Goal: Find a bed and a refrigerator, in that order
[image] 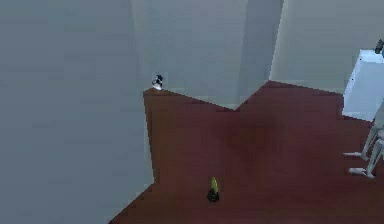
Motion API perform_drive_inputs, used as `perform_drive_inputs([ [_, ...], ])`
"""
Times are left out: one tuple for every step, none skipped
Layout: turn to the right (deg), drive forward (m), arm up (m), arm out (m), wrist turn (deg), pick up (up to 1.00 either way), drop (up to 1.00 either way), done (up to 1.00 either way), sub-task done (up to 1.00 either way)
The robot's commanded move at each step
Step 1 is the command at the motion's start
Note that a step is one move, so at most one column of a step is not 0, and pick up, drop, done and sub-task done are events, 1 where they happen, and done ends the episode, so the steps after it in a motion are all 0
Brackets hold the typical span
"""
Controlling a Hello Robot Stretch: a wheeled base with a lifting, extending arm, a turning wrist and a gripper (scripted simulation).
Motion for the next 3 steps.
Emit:
perform_drive_inputs([
  [15.0, 0.0, 0.0, 0.0, 0.0, 0.0, 0.0, 0.0, 0.0],
  [0.0, 0.9, 0.0, 0.0, 0.0, 0.0, 0.0, 0.0, 0.0],
  [30.0, 0.0, 0.0, 0.0, 0.0, 0.0, 0.0, 0.0, 0.0],
])
